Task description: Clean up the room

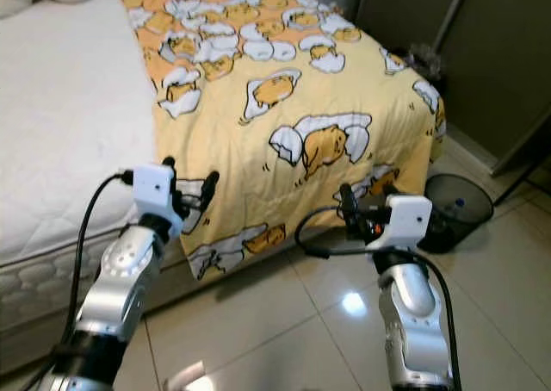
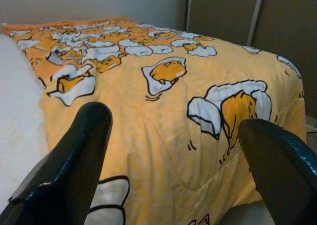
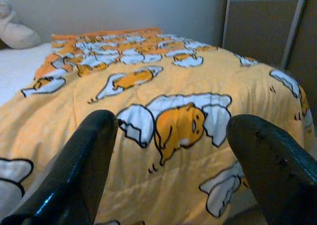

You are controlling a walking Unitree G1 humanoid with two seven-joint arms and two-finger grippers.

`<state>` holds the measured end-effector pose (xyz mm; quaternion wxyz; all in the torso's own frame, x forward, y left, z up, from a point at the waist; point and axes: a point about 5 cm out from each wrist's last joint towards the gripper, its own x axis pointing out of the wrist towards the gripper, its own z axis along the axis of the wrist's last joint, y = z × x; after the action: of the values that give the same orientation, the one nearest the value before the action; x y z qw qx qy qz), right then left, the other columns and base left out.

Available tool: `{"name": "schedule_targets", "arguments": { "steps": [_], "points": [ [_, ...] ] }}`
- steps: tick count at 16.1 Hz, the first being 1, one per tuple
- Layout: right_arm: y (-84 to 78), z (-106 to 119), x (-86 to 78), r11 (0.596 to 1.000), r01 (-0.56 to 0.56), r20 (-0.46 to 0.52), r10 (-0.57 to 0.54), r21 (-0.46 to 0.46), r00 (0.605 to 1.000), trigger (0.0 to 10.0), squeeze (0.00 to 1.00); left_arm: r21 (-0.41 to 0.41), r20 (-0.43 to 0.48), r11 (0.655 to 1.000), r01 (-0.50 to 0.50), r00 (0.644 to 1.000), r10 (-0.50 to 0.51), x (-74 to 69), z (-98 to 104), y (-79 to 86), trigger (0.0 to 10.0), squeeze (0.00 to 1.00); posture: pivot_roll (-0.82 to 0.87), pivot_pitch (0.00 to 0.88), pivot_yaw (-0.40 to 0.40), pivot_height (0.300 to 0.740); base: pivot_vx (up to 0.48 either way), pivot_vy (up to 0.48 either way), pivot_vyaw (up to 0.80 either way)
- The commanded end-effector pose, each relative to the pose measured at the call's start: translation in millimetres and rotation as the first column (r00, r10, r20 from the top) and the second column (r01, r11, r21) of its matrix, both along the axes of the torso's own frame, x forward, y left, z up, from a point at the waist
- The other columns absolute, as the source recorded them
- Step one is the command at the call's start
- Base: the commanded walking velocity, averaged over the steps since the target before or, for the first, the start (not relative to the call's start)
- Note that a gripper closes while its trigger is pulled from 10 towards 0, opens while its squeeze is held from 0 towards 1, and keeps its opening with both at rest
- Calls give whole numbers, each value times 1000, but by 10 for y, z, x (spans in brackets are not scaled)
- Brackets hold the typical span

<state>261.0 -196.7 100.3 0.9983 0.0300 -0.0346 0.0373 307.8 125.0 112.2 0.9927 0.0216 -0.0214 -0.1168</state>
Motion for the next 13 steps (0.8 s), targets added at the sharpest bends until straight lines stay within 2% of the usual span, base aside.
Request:
{"name": "schedule_targets", "arguments": {
  "steps": [1,3,5,7,9,11,13],
  "points": [
    [-24,14,16,1000,7,14,-7,0,1000,10000,0,24,6,1000,2,1000,-3,20,-3,-4,10000,0,-64,0,-12,740,0,0,0],
    [-13,10,39,1000,0,13,0,-4,1000,10000,0,-10,2,999,51,999,-51,23,20,-49,10000,0,-62,0,-5,740,0,0,0],
    [4,-12,86,999,12,-5,-12,-43,1000,10000,0,2,15,997,83,996,-83,38,54,-80,10000,0,-60,0,1,740,469,0,0],
    [23,-6,103,999,-2,2,2,-37,1000,10000,0,-10,8,996,84,996,-84,64,54,-84,10000,0,-62,0,6,740,469,0,0],
    [16,-23,102,999,-1,-2,1,-40,1000,10000,0,-33,-10,997,68,998,-68,65,22,-68,10000,0,-62,0,6,740,469,0,0],
    [18,-28,99,999,-1,0,1,-33,1000,10000,0,-90,-55,996,5,998,-10,49,-66,-10,10000,0,-64,0,4,740,469,0,0],
    [-13,-14,97,1000,30,11,-30,1,999,10000,0,-118,-59,993,-18,998,11,71,-63,-17,10000,0,-70,0,-1,740,469,0,0]
  ]
}}
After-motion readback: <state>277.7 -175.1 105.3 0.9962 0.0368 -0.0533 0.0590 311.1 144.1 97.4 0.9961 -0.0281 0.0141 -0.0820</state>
